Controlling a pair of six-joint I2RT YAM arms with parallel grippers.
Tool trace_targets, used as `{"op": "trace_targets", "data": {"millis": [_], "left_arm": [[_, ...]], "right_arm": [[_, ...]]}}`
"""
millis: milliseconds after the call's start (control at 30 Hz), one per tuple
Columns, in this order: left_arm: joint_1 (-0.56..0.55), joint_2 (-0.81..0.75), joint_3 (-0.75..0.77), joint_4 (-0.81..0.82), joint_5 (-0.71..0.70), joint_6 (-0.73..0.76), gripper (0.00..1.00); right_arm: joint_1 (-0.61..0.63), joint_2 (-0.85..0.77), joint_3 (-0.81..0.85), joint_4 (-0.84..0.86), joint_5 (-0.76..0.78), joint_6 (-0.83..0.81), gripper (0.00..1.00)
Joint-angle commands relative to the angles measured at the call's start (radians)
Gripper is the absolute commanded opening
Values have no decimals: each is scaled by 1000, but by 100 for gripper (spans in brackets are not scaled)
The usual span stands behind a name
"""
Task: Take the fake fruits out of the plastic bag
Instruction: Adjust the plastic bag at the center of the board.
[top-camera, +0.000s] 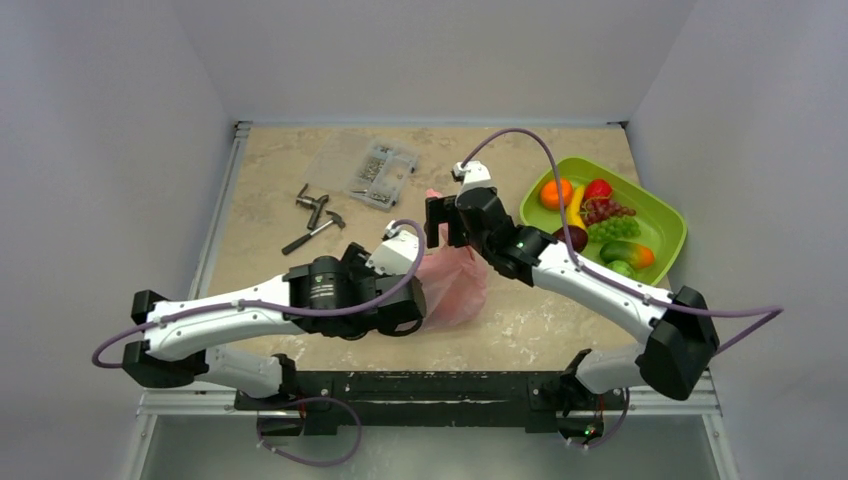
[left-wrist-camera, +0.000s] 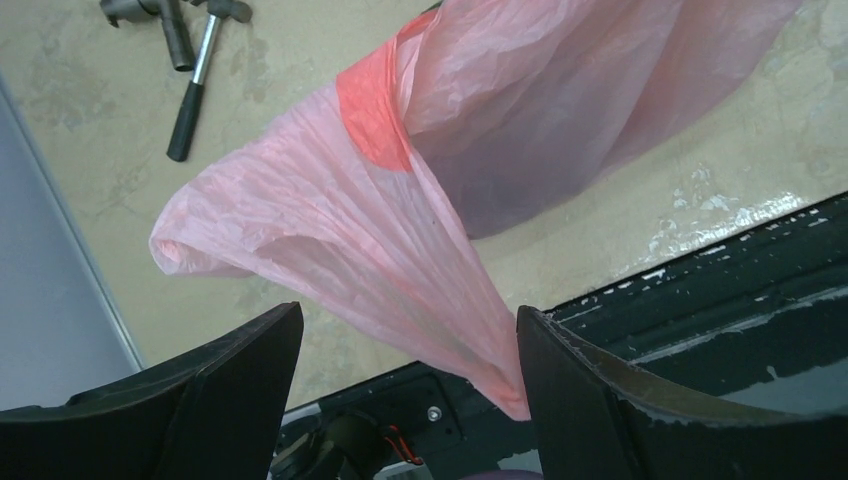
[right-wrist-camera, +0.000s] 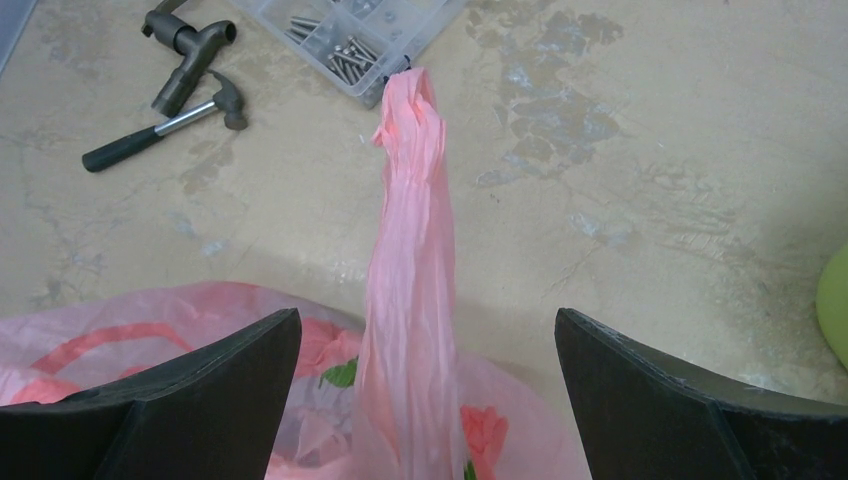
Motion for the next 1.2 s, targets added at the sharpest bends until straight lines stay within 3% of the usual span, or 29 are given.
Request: {"op": "trace_targets", "data": {"millis": [0,167,233,300,467,533,600,700,733,900,1033,1100,1167], "left_arm": [[-8,-78,-61,61,113,-35,79],[-11,-40,-40,-31,191,-82,78],[-11,-24,-41,-60,184,-95,71],[-11,-7,-41,-92,171,-97,61],[16,5,-36,-139,104,-93,49],[51,-4,-35,-131,86,-69,31],[101,-28,-39,-95,79,-30,14],[194,-83,-23,-18,88,57,7],[228,-105,-6,10,91,93,4],[492,-233,115,142,157,257,0],[817,-269,303,143,301,368,0],[900,-244,417,86,369,390,0],[914,-241,468,38,403,384,0]], "right_arm": [[-10,69,103,33,-31,-49,99],[-10,137,156,33,18,-93,99],[-11,159,175,39,36,-126,98],[-10,180,193,45,53,-160,92],[-10,223,241,38,49,-232,72],[-10,236,252,41,20,-244,63],[-10,252,266,42,-13,-250,45],[-10,270,299,44,-35,-250,6],[-11,275,314,50,-30,-251,0],[-51,318,474,72,-26,-264,0],[-161,359,682,49,-153,-243,0],[-197,358,745,80,-227,-239,0],[-213,359,800,89,-272,-255,0]]}}
